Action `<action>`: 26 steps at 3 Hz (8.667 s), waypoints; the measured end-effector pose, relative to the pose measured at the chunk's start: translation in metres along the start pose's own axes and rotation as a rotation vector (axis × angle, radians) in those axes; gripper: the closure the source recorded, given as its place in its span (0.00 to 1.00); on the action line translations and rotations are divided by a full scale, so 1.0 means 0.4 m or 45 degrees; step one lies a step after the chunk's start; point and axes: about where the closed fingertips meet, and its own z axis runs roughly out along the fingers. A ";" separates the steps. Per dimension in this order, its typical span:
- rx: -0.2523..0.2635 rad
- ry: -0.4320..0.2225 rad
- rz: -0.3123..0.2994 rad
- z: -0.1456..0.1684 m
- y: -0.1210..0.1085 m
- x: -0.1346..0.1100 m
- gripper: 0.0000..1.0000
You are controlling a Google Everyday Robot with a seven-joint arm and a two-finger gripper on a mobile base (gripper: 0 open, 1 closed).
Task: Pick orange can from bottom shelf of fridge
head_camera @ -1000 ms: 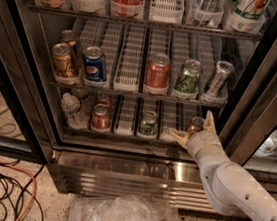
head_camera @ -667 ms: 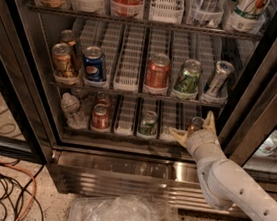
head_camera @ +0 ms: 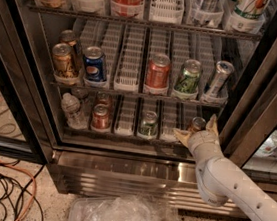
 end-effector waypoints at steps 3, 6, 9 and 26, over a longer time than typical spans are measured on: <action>-0.005 0.035 -0.057 0.021 0.021 0.031 0.00; 0.007 0.079 -0.060 0.046 0.040 0.048 0.00; -0.027 0.209 0.003 0.094 0.072 0.111 0.00; -0.988 -0.026 0.552 -0.288 0.291 -0.239 1.00</action>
Offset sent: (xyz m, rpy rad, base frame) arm -0.0018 0.0058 -0.0013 -0.0584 -0.0226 0.0342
